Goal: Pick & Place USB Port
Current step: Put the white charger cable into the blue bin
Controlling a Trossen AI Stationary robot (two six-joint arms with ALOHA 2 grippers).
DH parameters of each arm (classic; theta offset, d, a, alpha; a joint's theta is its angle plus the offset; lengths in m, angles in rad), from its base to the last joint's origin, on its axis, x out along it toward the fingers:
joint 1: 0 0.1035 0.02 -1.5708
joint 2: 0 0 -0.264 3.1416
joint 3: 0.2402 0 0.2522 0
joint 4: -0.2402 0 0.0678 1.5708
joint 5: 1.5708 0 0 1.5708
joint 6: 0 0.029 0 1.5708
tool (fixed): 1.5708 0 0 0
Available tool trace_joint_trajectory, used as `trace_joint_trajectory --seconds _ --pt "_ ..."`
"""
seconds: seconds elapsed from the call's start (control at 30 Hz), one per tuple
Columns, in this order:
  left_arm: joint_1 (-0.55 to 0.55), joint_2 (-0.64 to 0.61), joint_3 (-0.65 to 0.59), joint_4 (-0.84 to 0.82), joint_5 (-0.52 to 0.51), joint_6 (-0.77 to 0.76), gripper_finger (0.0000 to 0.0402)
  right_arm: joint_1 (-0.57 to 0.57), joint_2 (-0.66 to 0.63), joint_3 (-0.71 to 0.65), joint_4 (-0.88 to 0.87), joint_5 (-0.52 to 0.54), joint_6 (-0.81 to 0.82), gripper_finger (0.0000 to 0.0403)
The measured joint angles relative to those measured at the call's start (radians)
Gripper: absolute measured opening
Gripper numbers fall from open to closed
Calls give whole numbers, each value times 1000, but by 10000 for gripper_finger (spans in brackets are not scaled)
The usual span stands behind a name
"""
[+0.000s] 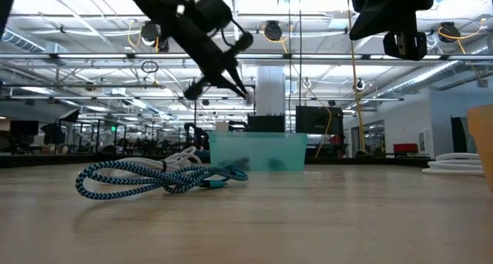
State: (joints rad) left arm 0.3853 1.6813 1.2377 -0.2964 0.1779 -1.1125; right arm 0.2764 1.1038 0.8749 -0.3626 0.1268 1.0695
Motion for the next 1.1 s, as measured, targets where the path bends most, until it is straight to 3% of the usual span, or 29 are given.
trace_joint_trajectory --seconds 0.4,1.1 --pt "31 206 14 142 59 -34 0 0 0 0 19 0 19 0" --pt "82 229 13 57 6 20 0 0 0 0 37 2 20 0"
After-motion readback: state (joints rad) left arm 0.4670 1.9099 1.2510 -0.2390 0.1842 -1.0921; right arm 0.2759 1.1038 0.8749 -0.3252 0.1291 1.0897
